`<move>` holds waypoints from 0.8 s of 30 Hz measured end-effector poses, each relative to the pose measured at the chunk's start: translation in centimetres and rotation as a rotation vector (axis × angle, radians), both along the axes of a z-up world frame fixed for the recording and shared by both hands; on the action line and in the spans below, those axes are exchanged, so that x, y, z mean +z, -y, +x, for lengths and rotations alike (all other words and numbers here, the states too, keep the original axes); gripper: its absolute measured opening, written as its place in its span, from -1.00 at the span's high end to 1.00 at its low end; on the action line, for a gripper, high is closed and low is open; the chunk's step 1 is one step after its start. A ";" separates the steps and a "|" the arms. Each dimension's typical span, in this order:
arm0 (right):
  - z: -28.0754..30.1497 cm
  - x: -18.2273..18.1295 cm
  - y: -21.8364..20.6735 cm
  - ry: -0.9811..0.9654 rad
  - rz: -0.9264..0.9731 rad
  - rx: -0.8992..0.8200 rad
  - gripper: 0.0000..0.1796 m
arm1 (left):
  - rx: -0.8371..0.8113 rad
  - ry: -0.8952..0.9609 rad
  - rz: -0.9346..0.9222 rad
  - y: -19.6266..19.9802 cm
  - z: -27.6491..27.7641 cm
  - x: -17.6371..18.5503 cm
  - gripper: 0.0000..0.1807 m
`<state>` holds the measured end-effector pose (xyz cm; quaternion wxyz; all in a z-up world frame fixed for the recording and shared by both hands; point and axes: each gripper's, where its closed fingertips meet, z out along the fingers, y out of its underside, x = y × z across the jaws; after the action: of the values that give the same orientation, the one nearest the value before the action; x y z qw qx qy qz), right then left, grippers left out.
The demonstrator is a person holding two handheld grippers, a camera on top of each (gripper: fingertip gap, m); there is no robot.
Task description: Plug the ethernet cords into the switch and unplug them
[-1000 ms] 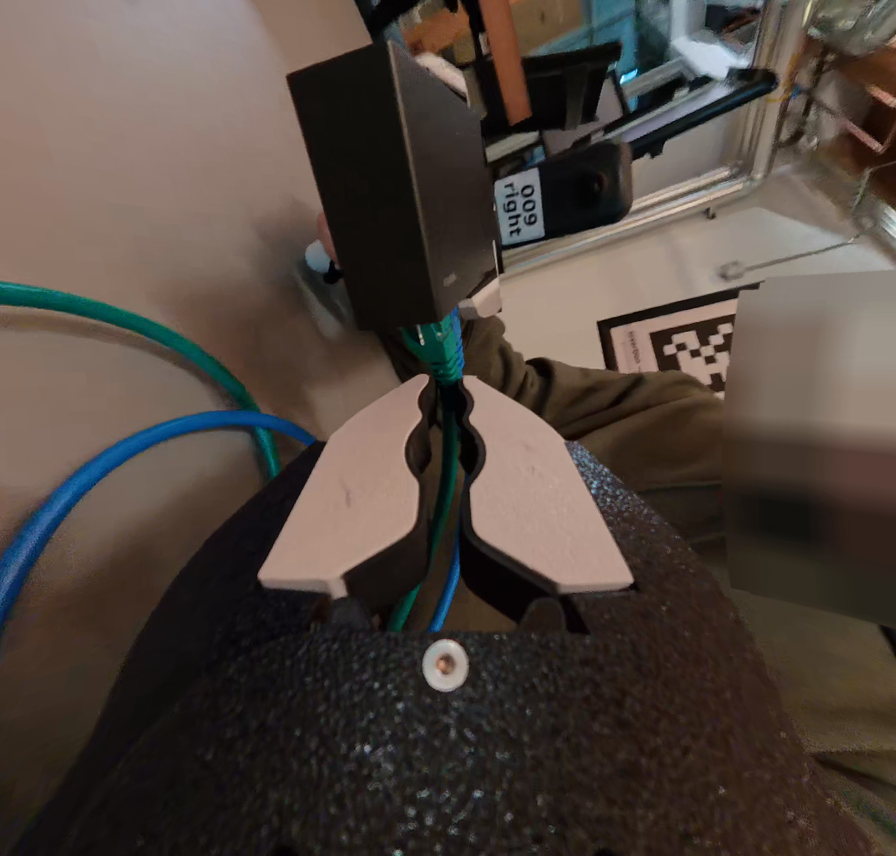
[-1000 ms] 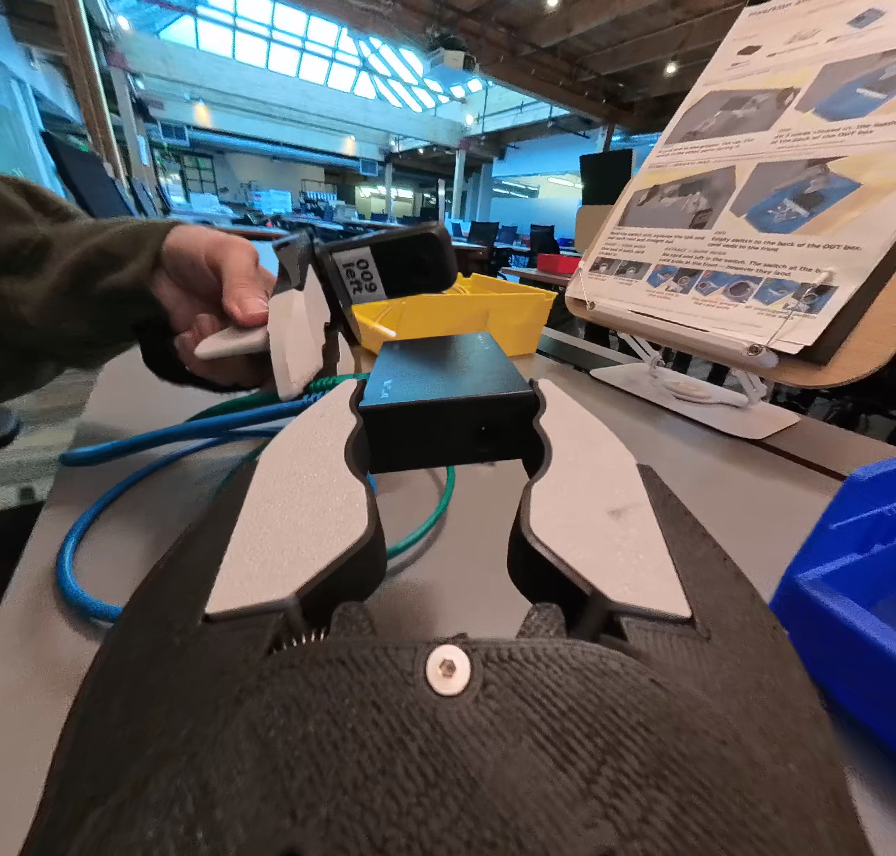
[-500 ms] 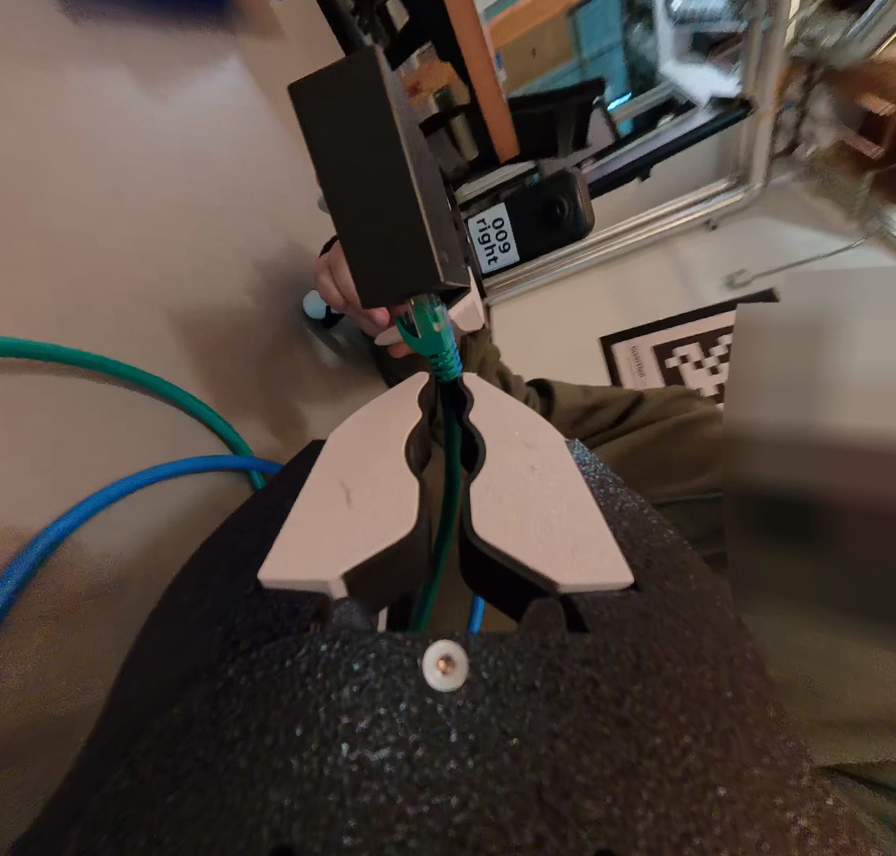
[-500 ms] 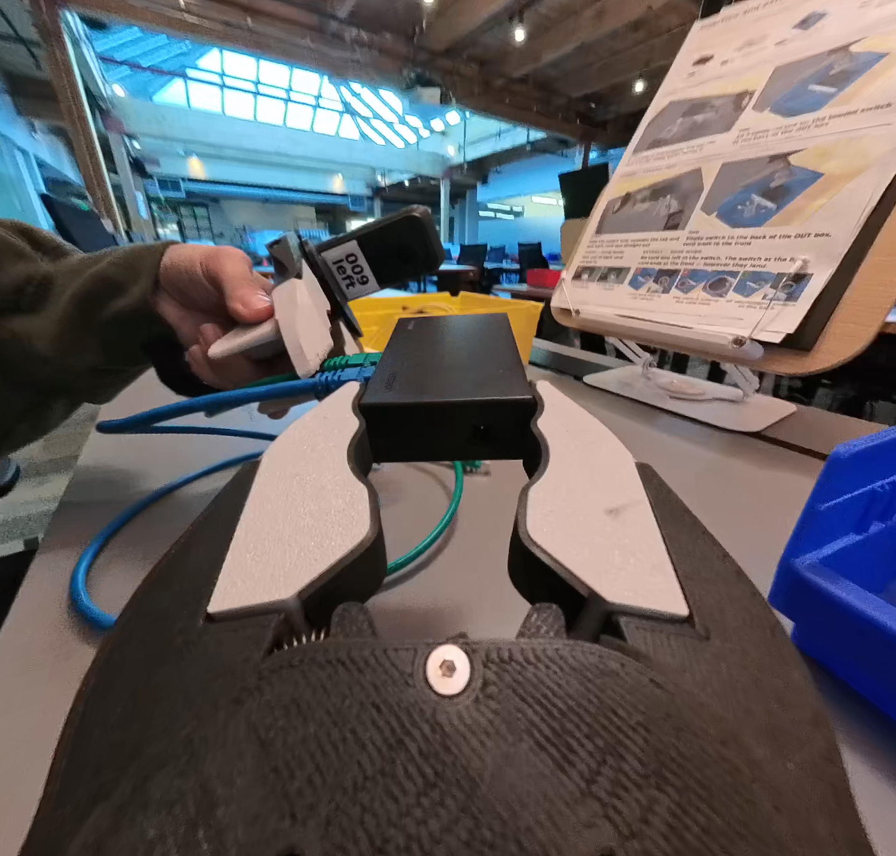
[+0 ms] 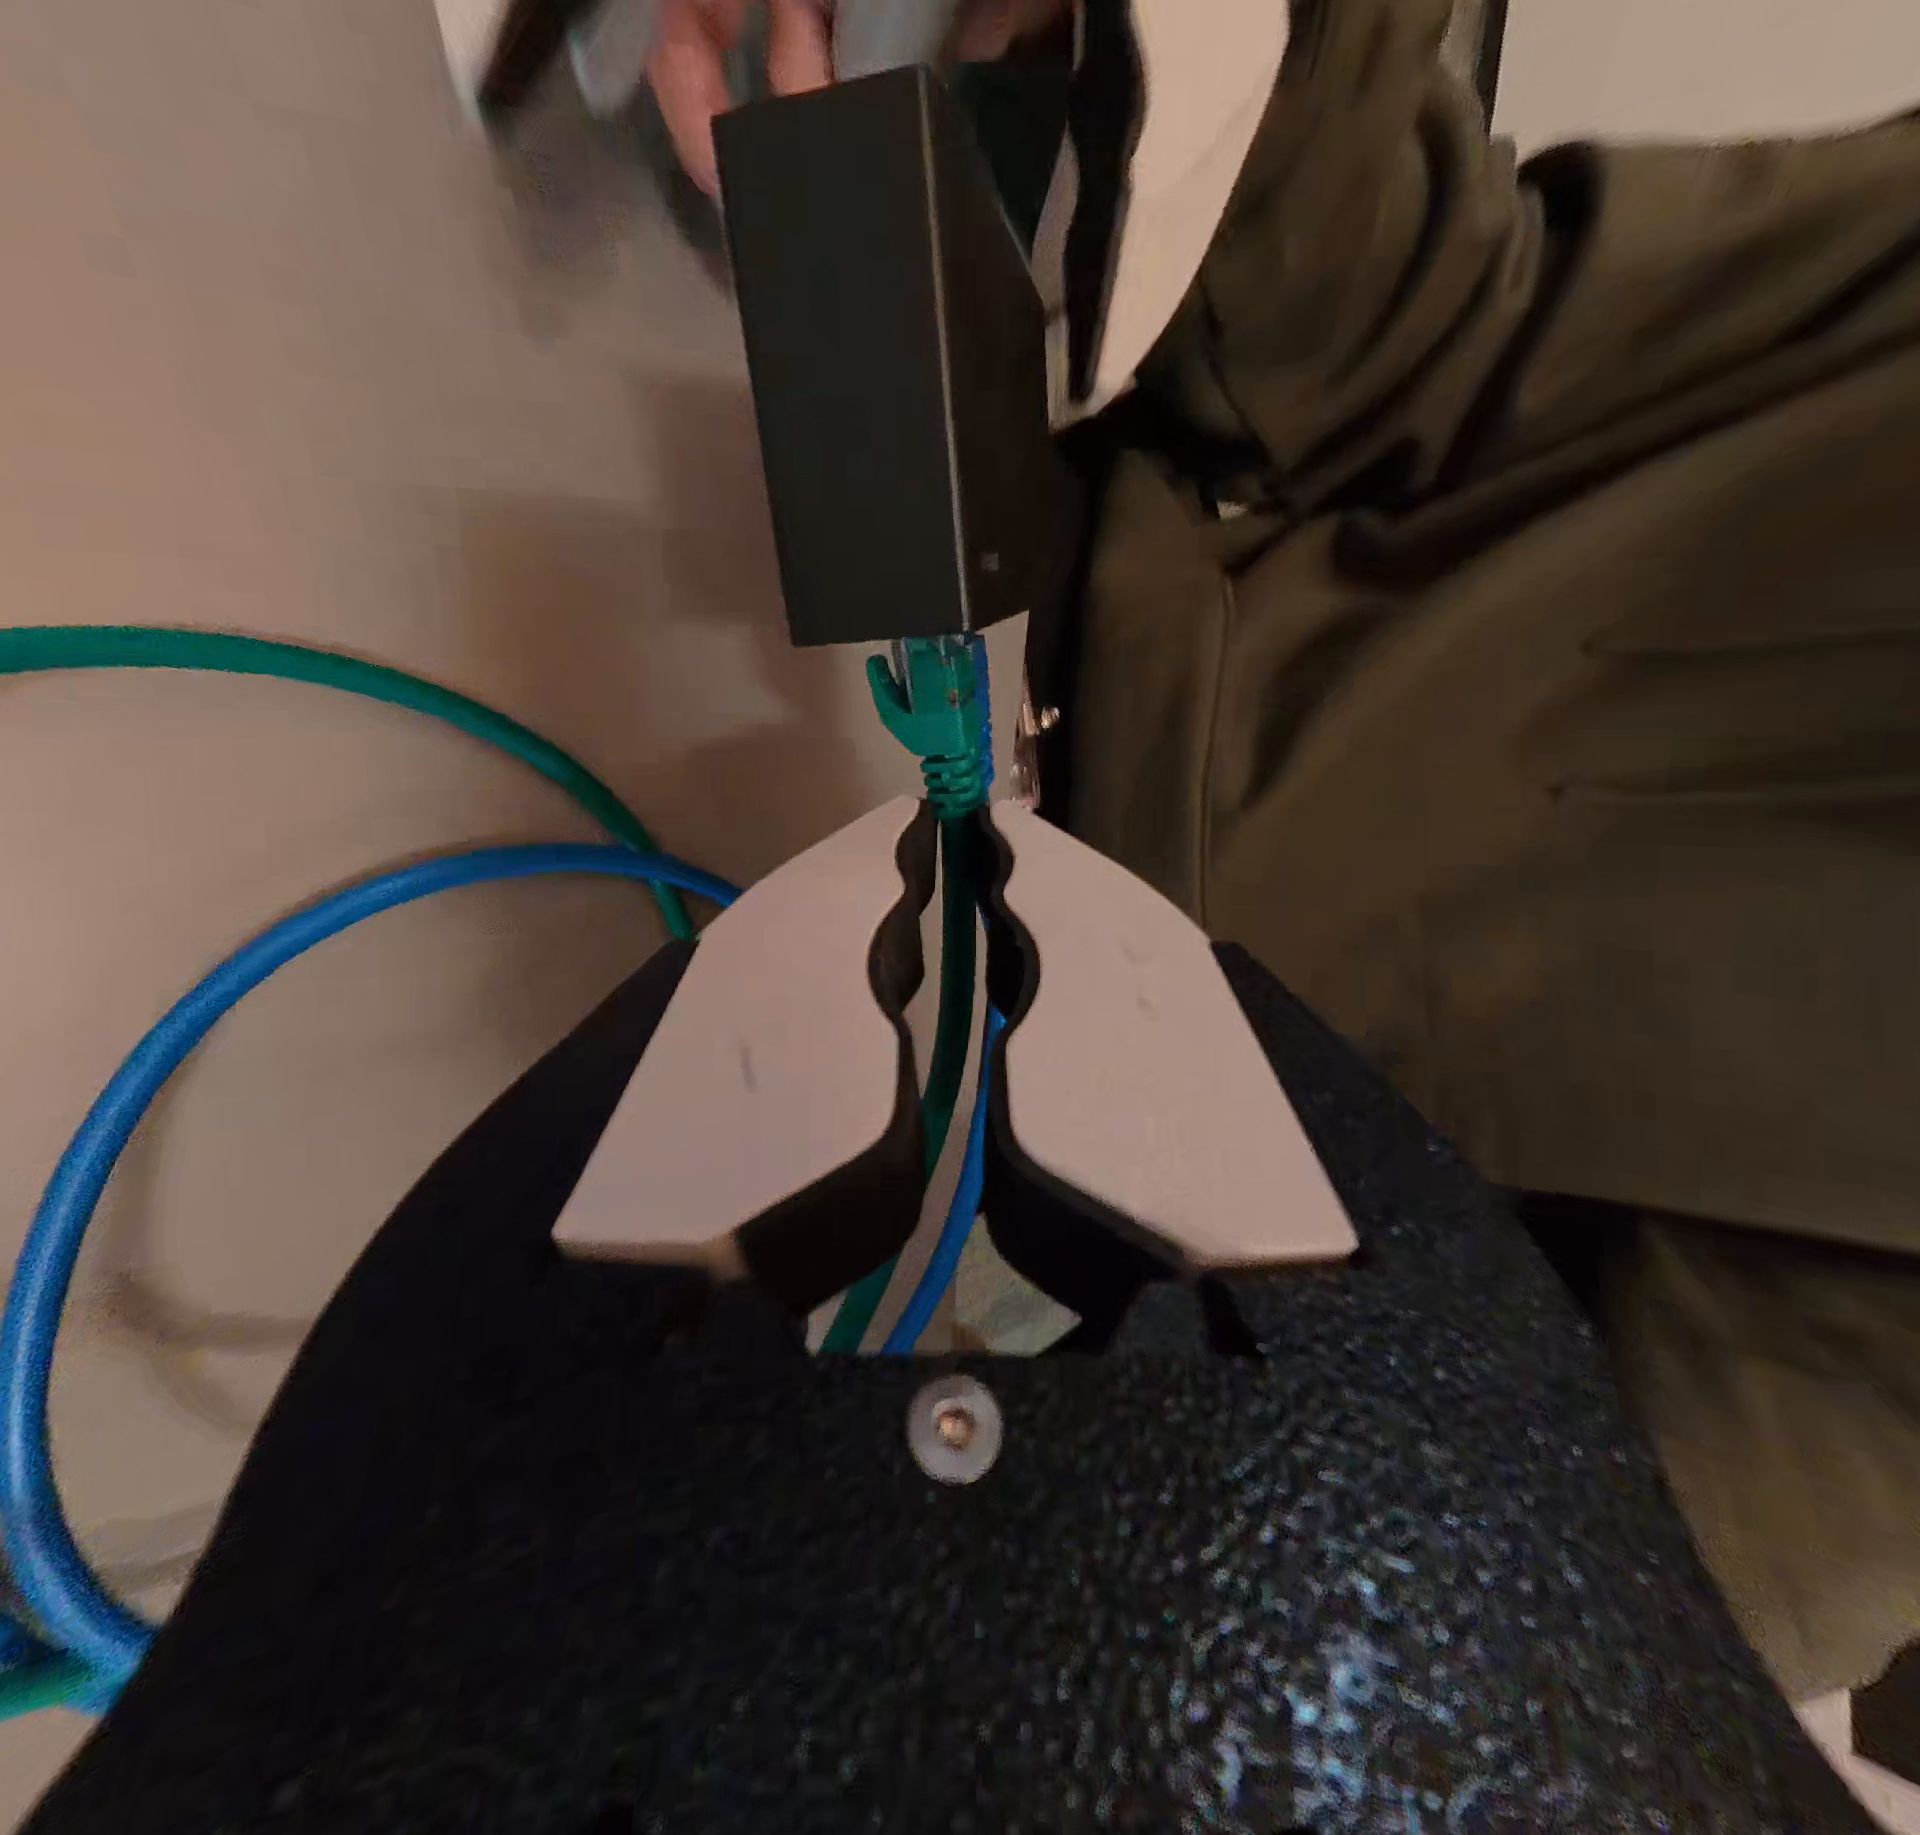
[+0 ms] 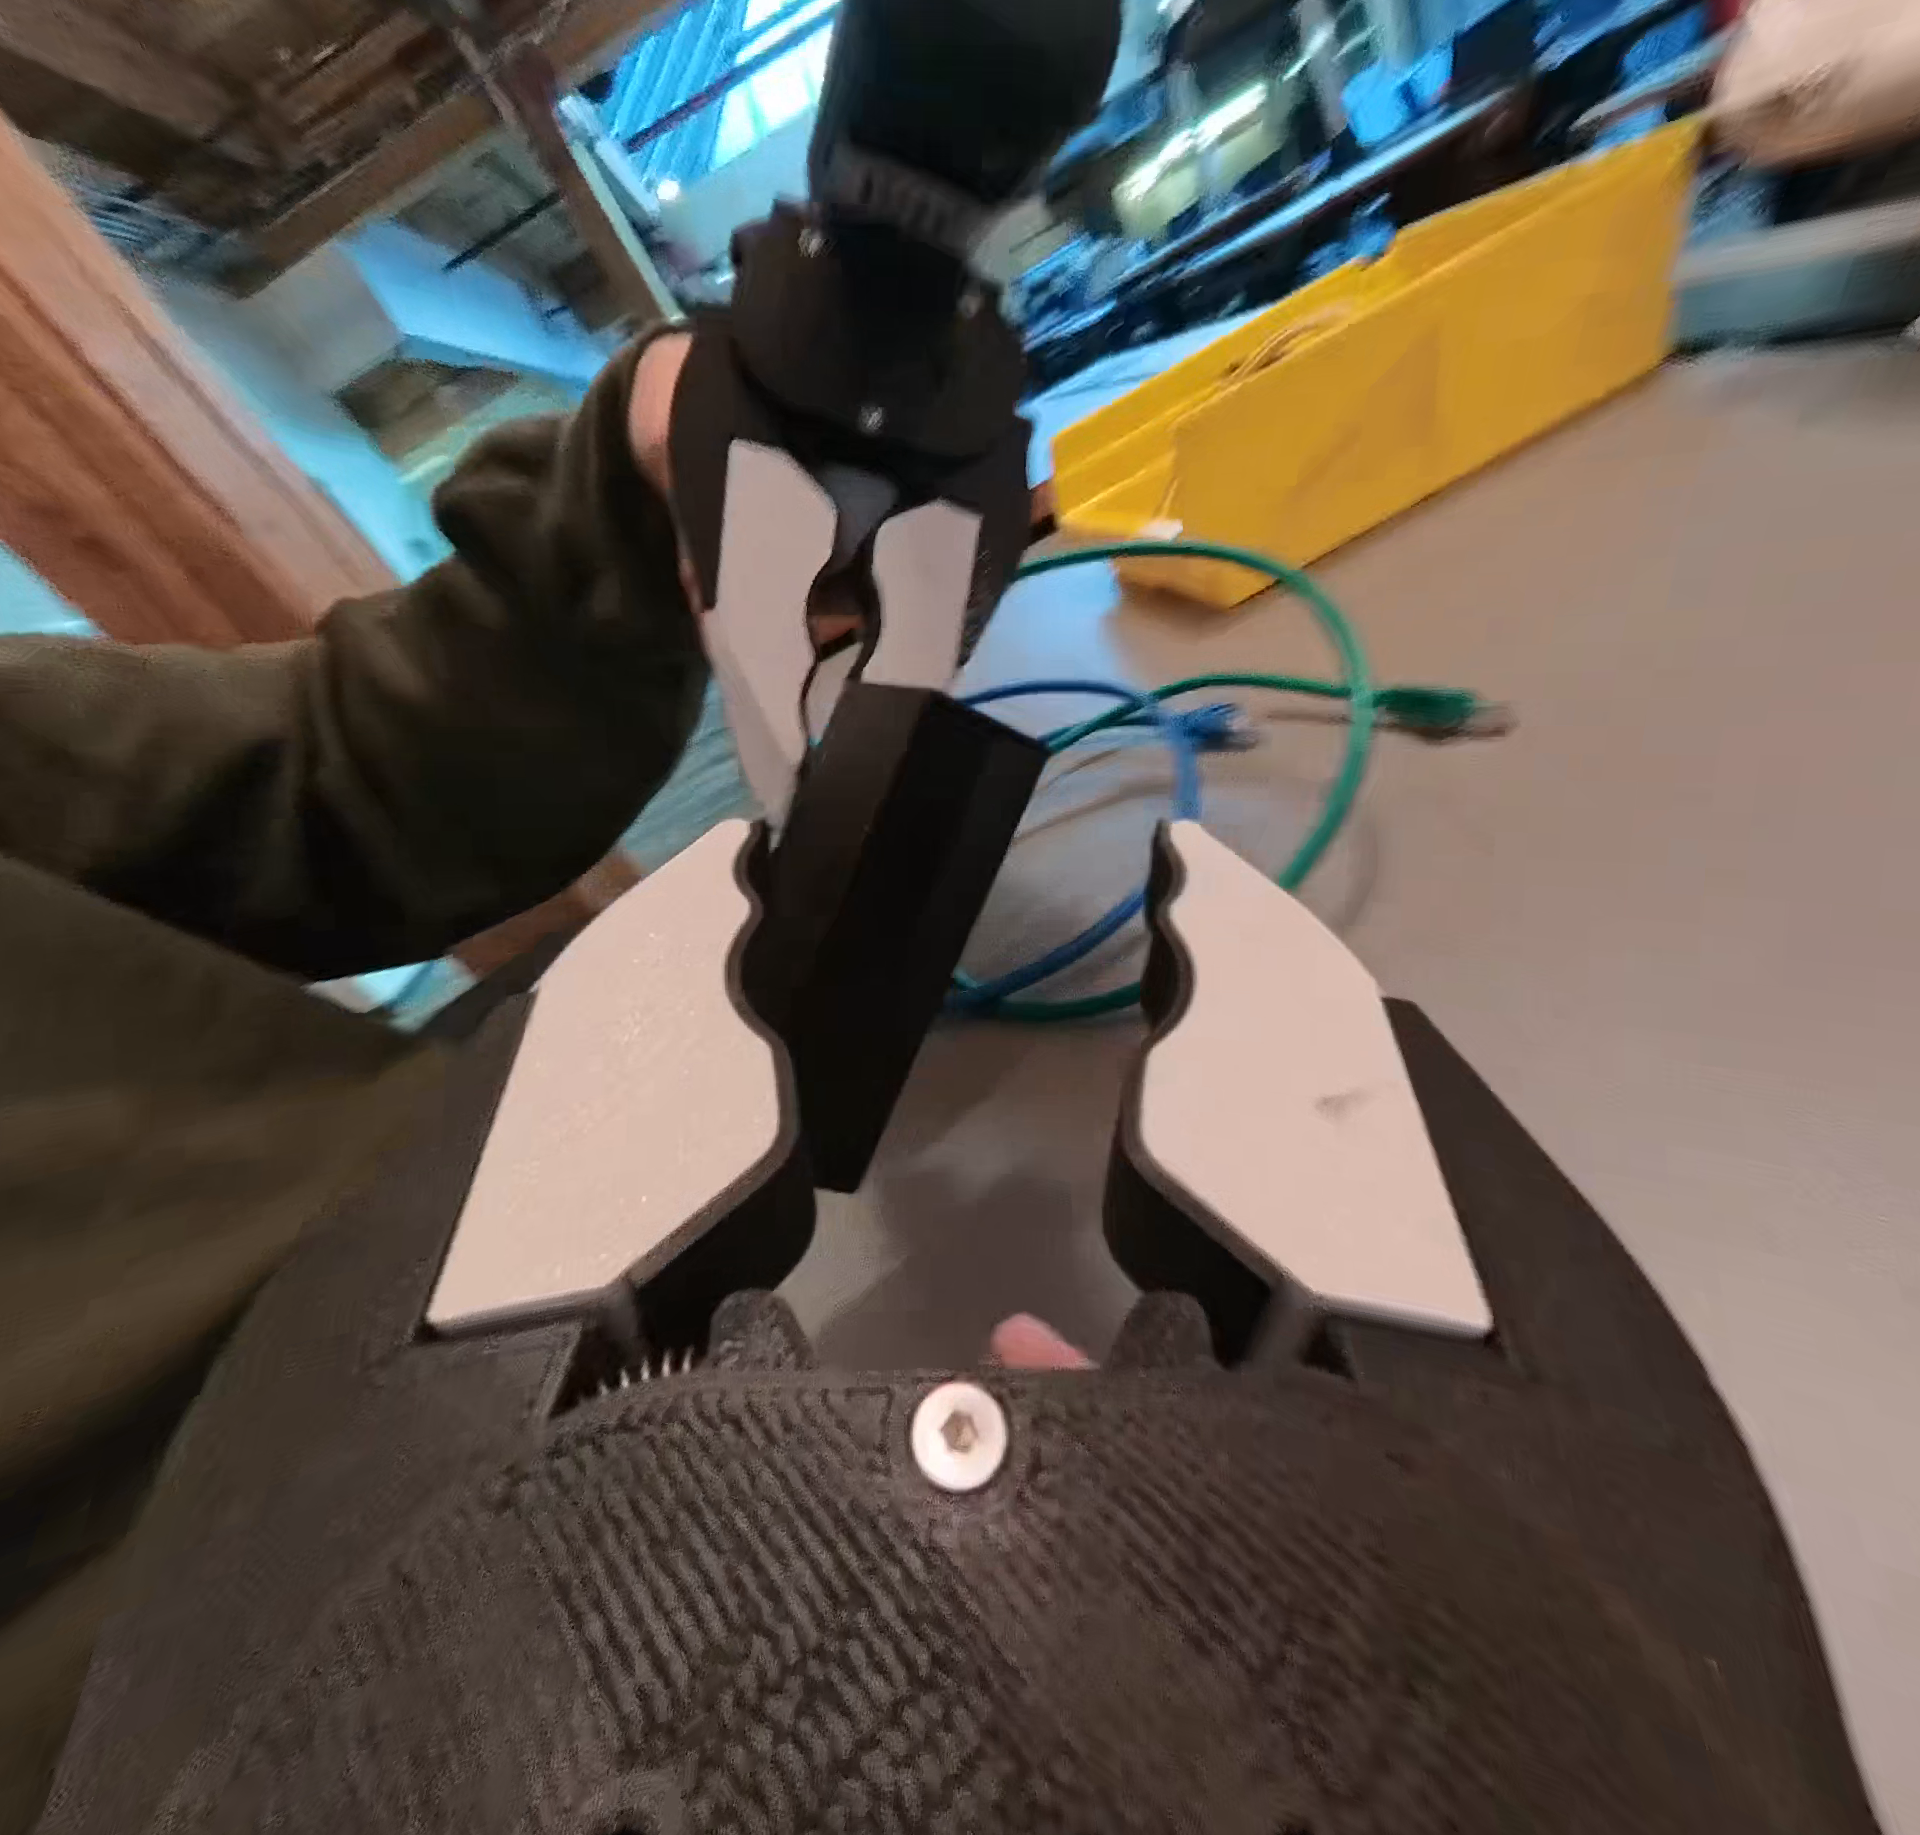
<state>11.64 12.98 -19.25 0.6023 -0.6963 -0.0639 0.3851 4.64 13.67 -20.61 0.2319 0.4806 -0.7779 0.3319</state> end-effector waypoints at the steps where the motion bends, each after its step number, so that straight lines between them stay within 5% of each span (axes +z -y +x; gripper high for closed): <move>1: -0.7 -0.1 0.1 -0.032 -0.015 0.050 0.39 | -0.019 -0.001 0.017 -0.1 0.2 0.0 0.93; 2: -1.0 -0.1 0.1 -0.055 -0.013 0.076 0.58 | -0.032 -0.002 0.042 -0.4 0.4 0.0 0.93; 9: -0.2 1.6 0.2 -0.034 0.167 0.022 0.68 | -0.066 0.173 0.177 -1.6 2.2 0.0 0.92; 24: 0.3 4.8 2.6 -0.074 0.472 0.018 0.69 | 0.413 0.853 0.119 -0.2 3.8 3.4 0.71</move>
<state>11.90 10.38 -14.44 0.7470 -0.5208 -0.1361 0.3901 8.43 13.90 -17.17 -0.2069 0.4583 -0.7095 0.4937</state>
